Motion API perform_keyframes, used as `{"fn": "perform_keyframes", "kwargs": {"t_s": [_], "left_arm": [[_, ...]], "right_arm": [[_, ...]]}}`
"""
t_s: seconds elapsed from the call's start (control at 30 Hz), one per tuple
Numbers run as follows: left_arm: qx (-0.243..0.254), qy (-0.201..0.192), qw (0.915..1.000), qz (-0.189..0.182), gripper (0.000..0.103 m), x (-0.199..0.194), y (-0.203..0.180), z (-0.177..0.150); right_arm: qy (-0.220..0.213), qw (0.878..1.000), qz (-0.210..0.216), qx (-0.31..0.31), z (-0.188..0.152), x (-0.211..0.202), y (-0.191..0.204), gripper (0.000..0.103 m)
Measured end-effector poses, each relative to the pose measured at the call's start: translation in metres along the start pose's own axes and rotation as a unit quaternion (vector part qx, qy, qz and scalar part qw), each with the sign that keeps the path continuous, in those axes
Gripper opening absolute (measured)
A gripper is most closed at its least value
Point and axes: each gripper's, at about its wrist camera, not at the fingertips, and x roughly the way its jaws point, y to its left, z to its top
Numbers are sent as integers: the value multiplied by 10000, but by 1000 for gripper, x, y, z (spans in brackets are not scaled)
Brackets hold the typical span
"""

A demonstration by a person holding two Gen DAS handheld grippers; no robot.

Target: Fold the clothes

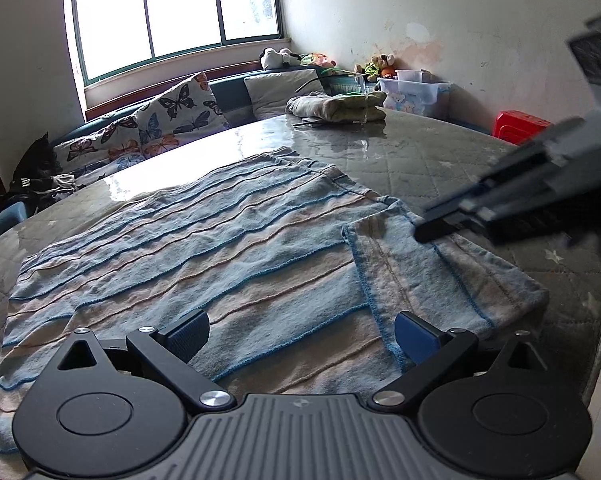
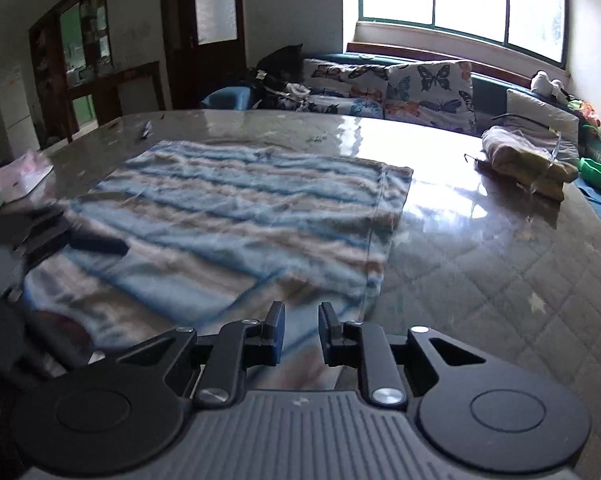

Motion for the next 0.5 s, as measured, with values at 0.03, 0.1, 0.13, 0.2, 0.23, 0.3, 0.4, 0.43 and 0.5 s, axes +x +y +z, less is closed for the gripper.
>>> {"fn": "perform_keyframes", "kwargs": {"t_s": [0.03, 0.1, 0.13, 0.2, 0.23, 0.3, 0.4, 0.43, 0.5], "left_arm": [[-2, 9, 10000, 11, 101, 0, 0, 0], [-6, 29, 10000, 36, 101, 0, 1, -2], [-14, 34, 10000, 47, 101, -1, 2, -2], [-24, 21, 10000, 68, 101, -3, 3, -4], [-39, 8, 10000, 84, 101, -5, 4, -4], [-71, -21, 9999, 116, 101, -9, 6, -5], [-157, -98, 9996, 216, 101, -18, 13, -5], [-204, -130, 9994, 262, 101, -23, 17, -6], [-322, -174, 9986, 372, 101, -32, 25, -8]], "right_arm": [[22, 10000, 30, -37, -5, -5, 3, 18], [34, 9999, 71, -90, -15, -14, 9, 18], [35, 9999, 83, -101, -18, -18, 12, 18], [11, 9999, 91, -105, -28, -24, 17, 18], [-5, 9999, 86, -98, -32, -26, 20, 18], [5, 10000, 68, -44, -39, -26, 22, 18], [9, 9999, -46, -138, -45, -24, 27, 18], [-10, 9998, -77, -197, -45, -25, 29, 18], [-75, 9997, -77, -241, -42, -27, 31, 18]]}}
